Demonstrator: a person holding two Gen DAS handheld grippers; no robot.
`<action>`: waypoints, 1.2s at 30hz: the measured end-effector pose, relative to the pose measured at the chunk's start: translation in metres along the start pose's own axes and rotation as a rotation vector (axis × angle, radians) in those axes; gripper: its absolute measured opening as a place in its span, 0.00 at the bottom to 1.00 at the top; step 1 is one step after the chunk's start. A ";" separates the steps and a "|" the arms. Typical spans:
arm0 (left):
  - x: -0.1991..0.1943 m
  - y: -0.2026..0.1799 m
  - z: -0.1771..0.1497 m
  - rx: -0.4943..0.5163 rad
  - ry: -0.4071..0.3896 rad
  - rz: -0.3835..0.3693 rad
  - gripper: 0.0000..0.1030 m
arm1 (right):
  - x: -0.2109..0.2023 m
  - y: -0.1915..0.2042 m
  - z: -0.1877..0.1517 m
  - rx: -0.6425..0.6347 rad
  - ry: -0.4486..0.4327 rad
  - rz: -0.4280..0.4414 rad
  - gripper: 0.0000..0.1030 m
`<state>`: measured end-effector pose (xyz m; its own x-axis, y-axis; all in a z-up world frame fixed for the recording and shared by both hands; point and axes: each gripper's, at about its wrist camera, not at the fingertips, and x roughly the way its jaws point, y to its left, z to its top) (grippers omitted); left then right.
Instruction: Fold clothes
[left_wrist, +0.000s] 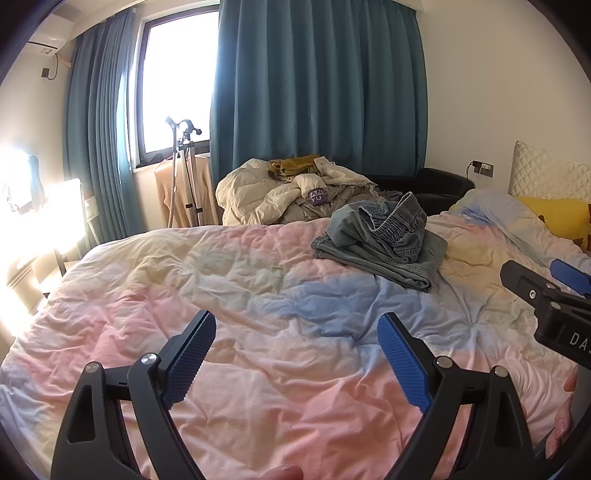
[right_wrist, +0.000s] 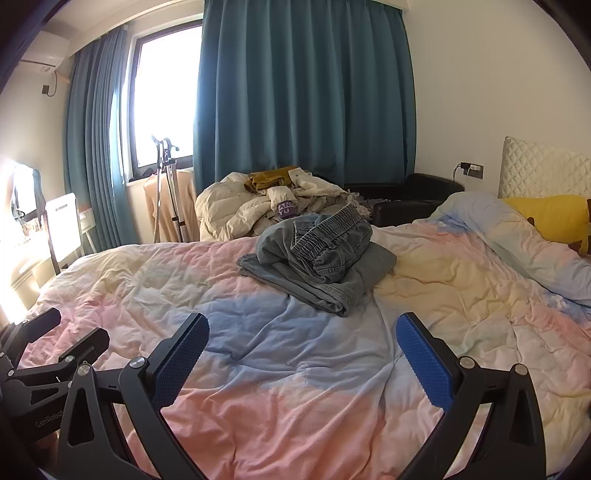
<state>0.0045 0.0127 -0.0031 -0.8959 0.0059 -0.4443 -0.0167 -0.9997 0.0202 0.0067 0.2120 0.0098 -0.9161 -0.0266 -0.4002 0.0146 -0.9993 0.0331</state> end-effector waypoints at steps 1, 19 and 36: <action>0.000 -0.001 0.000 0.004 -0.001 -0.002 0.88 | 0.001 -0.002 0.001 0.002 0.003 0.004 1.00; -0.003 -0.001 -0.001 0.002 -0.004 -0.008 0.88 | 0.005 -0.003 0.000 0.009 0.024 0.012 1.00; 0.003 -0.003 -0.002 0.002 0.005 0.006 0.88 | 0.005 -0.007 0.001 0.034 0.018 -0.028 1.00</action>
<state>0.0032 0.0159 -0.0061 -0.8938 0.0003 -0.4484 -0.0125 -0.9996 0.0245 0.0013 0.2186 0.0086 -0.9087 0.0011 -0.4175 -0.0252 -0.9983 0.0523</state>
